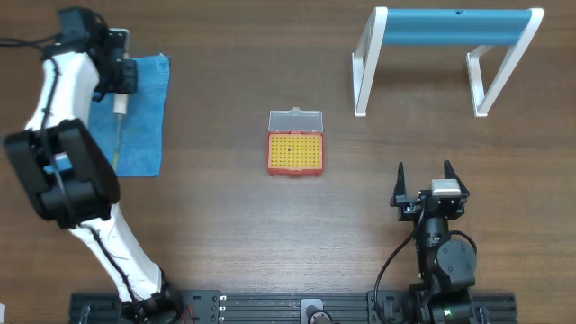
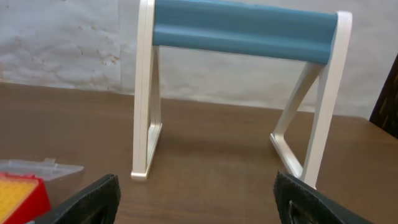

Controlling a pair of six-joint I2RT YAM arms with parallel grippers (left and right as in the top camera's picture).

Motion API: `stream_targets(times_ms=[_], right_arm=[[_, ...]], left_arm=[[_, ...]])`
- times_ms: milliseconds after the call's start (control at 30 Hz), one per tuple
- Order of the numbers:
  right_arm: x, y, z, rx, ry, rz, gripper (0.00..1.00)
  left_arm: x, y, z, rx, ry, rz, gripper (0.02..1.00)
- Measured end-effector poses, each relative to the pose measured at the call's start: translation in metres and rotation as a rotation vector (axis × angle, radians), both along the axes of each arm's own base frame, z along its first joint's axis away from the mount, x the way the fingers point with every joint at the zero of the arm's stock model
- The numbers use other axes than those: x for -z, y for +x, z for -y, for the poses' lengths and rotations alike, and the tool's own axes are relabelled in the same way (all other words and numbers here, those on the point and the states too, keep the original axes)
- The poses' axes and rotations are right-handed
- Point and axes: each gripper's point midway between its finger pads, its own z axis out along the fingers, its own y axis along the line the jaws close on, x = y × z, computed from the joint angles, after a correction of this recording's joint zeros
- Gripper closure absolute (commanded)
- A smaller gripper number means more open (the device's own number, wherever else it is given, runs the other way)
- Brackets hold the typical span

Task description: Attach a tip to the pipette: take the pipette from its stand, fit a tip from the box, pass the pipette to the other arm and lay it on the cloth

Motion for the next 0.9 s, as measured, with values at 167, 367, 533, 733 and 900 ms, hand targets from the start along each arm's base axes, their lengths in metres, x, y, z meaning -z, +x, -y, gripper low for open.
stream_targets(times_ms=[167, 367, 533, 733, 900], right_arm=[[0.009, 0.0, 0.0, 0.0, -0.005, -0.038, 0.187], [0.009, 0.0, 0.0, 0.0, -0.005, -0.038, 0.187], [0.009, 0.0, 0.0, 0.0, -0.005, -0.038, 0.187], [0.009, 0.0, 0.0, 0.0, -0.005, -0.038, 0.187], [0.009, 0.0, 0.0, 0.0, -0.006, -0.039, 0.187]], left_arm=[[0.029, 0.01, 0.012, 0.003, -0.012, -0.017, 0.991], [0.043, 0.009, 0.012, -0.02, -0.026, -0.037, 0.978], [0.055, 0.006, 0.012, -0.024, -0.034, -0.064, 0.658], [0.054, 0.004, 0.01, -0.036, -0.032, -0.072, 0.023], [0.054, -0.004, 0.014, -0.043, -0.056, -0.109, 0.023]])
